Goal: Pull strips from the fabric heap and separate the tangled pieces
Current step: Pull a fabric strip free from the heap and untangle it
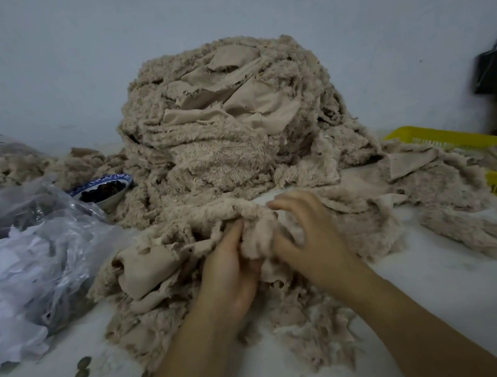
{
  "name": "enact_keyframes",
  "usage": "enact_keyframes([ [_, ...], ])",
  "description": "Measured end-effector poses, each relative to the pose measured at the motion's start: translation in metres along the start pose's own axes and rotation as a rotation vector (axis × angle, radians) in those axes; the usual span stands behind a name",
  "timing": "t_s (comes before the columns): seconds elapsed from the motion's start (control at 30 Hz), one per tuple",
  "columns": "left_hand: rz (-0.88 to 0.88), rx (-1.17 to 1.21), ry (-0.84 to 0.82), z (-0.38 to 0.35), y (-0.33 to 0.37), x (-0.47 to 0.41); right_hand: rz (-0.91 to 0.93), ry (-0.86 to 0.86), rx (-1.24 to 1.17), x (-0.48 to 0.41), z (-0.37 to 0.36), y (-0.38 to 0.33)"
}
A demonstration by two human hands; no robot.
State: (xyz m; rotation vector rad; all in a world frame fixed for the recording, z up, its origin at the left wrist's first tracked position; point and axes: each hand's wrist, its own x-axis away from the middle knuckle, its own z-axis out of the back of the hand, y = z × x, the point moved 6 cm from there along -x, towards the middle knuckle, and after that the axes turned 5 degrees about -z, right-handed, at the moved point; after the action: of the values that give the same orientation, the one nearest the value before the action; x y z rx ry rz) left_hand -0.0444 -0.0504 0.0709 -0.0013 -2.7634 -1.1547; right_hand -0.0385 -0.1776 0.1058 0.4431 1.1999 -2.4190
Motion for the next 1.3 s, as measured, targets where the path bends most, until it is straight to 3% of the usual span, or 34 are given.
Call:
enact_keyframes([
  [0.13, -0.028, -0.092, 0.014, 0.005, 0.0, 0.002, 0.077, -0.162, 0.075, 0.005, -0.019, -0.008],
  [0.3, -0.122, -0.295, -0.003, 0.004, -0.003, 0.001, -0.14, -0.148, -0.25, 0.003, -0.019, -0.002],
  [0.4, -0.082, -0.155, -0.084, -0.004, -0.002, 0.001, -0.214, -0.182, -0.256, 0.003, -0.023, 0.008],
  [0.57, -0.03, 0.074, -0.081, -0.003, 0.005, -0.004, -0.275, -0.215, -0.258, 0.003, -0.023, 0.022],
  [0.67, -0.061, 0.249, -0.007, 0.006, 0.021, -0.005, -0.376, -0.125, -0.246, 0.002, -0.009, 0.027],
  [0.8, -0.083, 0.361, 0.067, 0.027, 0.033, -0.011, -0.576, 0.082, -0.416, 0.002, 0.015, 0.05],
  [0.87, -0.088, 0.311, 0.055, 0.023, 0.03, -0.012, -0.552, 0.121, -0.387, 0.003, 0.017, 0.054],
  [0.93, -0.106, 0.07, 0.02, 0.017, 0.024, -0.012, -0.553, 0.099, -0.375, 0.004, 0.014, 0.048],
  [1.07, -0.038, -0.429, -0.106, 0.001, -0.005, -0.003, -0.37, -0.059, -0.351, 0.001, -0.003, 0.02],
  [1.23, -0.02, -0.214, 0.009, 0.006, 0.004, -0.005, -0.237, -0.313, -0.286, 0.009, -0.027, 0.003],
  [1.3, -0.06, 0.001, 0.044, 0.013, 0.016, -0.009, -0.299, -0.268, -0.239, 0.006, -0.018, 0.014],
])
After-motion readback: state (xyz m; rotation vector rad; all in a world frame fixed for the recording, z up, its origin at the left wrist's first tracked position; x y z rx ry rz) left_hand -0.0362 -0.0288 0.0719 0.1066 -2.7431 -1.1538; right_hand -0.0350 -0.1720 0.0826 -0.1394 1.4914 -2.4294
